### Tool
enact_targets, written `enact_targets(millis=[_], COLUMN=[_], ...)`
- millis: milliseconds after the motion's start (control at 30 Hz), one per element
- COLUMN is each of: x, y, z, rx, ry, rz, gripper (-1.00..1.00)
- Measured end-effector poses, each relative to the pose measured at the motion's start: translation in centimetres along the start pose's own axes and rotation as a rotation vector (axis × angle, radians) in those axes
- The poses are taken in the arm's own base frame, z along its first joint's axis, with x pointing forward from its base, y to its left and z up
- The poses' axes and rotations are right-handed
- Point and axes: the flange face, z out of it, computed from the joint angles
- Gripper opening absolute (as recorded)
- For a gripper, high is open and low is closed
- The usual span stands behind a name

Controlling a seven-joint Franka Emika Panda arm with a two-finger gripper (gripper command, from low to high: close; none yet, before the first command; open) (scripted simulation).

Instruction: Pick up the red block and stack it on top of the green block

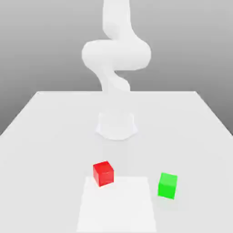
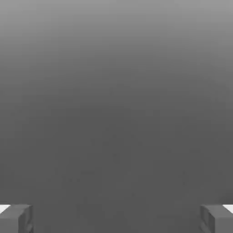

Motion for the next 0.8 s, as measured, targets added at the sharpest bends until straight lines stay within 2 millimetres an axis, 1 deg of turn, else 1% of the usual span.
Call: enact_targets(millis=[100,200,300,400,467,567,600,667,800], x=[-2.1,-4.7,-7.9,-11.9,-15.1,-20.6,-21.8,-23.1,-24.5], y=[2.1,5.3,9.3,14.2,17.9,23.7,25.0,26.3,27.5], z=[7.3,13.7,19.3,23.9,26.4,29.7,30.6,31.8,33.7], rx=[-0.085,-0.159,-0.223,-0.279,-0.310,-0.349,-0.356,-0.363,-0.365], ry=[-0.074,-0.157,-0.252,-0.361,-0.445,-0.577,-0.603,-0.622,-0.627], rz=[-0.079,-0.148,-0.212,-0.272,-0.312,-0.369,-0.380,-0.388,-0.393], gripper=[0.00,0.00,0.00,0.00,0.00,0.00,0.00,0.00,0.00])
